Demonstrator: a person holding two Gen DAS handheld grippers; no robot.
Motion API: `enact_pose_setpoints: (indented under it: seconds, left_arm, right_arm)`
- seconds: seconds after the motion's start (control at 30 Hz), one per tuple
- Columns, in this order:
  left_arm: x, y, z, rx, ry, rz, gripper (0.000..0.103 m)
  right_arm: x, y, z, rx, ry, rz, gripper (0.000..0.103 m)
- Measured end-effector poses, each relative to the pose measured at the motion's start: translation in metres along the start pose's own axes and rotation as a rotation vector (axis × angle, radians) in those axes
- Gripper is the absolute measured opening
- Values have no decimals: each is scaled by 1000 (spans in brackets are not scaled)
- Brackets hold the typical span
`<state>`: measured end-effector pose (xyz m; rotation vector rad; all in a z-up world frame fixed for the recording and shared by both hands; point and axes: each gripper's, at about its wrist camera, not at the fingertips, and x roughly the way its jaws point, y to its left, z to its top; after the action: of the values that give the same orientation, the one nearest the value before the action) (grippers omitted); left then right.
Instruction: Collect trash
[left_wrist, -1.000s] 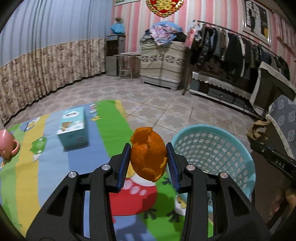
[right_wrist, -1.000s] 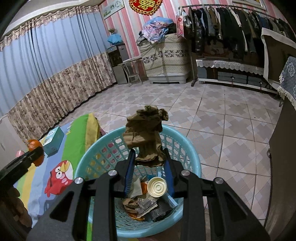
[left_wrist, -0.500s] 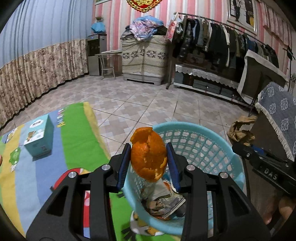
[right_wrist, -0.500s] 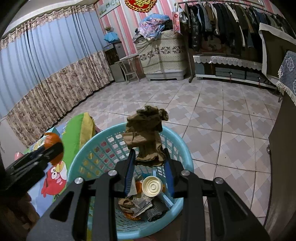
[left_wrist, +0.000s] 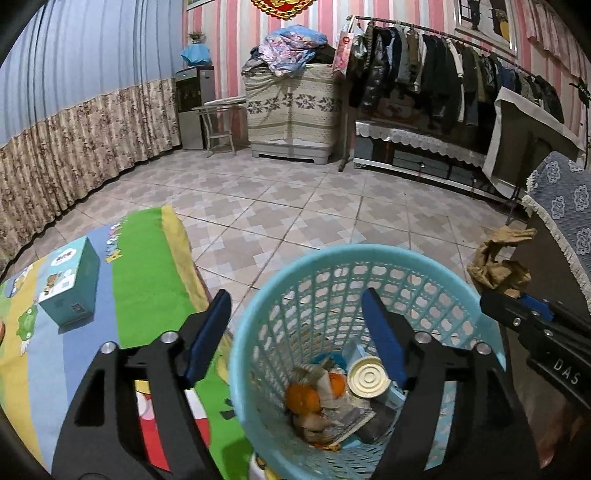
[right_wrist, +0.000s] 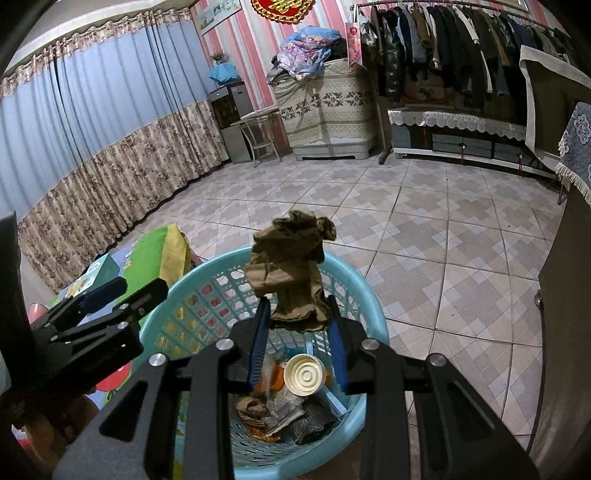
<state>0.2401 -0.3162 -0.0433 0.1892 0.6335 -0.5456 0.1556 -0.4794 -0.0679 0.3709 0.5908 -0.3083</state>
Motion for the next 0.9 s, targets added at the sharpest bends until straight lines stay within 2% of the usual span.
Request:
enact_pose_setpoints:
  seconds: [0.23, 0.5, 0.53, 0.6, 0.73, 0.83, 0.9]
  left_arm:
    - [-21, 15, 1, 14, -39, 67, 93]
    - [-59, 49, 0, -32, -80, 120, 97]
    - [-61, 52, 0, -39, -80, 125, 97]
    - [-65, 61, 0, -54, -77, 139, 97]
    - [-74, 76, -5, -89, -73, 166, 97]
    - [-84, 86, -10, -113, -77, 180, 97]
    - [-90, 90, -13, -122, -81, 189, 97]
  right_arm:
    - [6, 10, -3, -20, 6, 12, 31]
    - [20, 28, -7, -49, 20, 15, 33]
    - [21, 30, -7, -50, 22, 13, 36]
    - [22, 30, -7, -45, 16, 4, 71]
    - [20, 28, -5, -26, -2, -1, 83]
    - [18, 27, -6, -20, -11, -11, 87]
    - [17, 27, -6, -16, -17, -19, 93]
